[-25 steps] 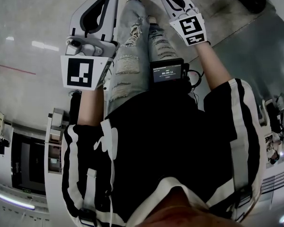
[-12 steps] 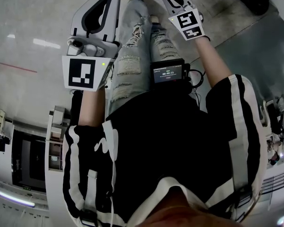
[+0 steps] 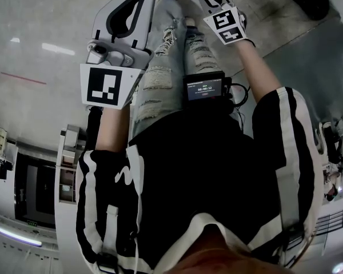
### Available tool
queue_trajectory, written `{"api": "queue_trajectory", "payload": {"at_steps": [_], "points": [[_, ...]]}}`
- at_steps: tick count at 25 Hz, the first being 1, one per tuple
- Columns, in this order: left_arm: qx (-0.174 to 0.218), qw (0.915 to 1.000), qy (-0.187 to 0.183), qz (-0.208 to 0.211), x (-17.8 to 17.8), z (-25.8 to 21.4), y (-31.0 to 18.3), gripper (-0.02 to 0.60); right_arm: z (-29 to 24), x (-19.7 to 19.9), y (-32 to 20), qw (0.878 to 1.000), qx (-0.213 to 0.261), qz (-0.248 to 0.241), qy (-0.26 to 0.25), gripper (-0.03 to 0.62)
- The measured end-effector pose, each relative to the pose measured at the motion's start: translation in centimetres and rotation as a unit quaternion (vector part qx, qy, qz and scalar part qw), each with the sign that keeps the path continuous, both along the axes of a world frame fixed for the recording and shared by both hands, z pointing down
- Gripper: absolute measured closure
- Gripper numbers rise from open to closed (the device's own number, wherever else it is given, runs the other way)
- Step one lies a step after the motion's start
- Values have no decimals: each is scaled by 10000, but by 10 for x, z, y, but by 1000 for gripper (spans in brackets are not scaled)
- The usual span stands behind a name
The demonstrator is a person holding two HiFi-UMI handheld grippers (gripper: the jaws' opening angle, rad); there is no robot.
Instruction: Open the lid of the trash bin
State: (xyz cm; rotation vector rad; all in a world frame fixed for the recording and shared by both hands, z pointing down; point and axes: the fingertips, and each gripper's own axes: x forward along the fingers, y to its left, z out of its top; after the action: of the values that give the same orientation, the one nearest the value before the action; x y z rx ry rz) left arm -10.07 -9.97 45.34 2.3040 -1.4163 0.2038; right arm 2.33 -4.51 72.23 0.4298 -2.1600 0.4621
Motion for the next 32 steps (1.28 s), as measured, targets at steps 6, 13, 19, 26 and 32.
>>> {"api": "queue_trajectory", "payload": {"at_steps": [6,13,19,26,32], "points": [[-48,10000,-9,-1,-1,2,2,574,13,4,3,9997,2,-87,207,585],[-125,9999,14,-30,0,7,3,574,30,8,1,9987,-55,6,515,585],[-132,9999,24,-28,-1,6,1,574,31,7,0,9981,15,233,564,583],[-105,9999,43,-2,0,6,-1,574,36,6,0,9959,214,418,776,583],[-100,9999,38,54,5,9,4,574,42,5,3,9948,385,285,899,583]]}}
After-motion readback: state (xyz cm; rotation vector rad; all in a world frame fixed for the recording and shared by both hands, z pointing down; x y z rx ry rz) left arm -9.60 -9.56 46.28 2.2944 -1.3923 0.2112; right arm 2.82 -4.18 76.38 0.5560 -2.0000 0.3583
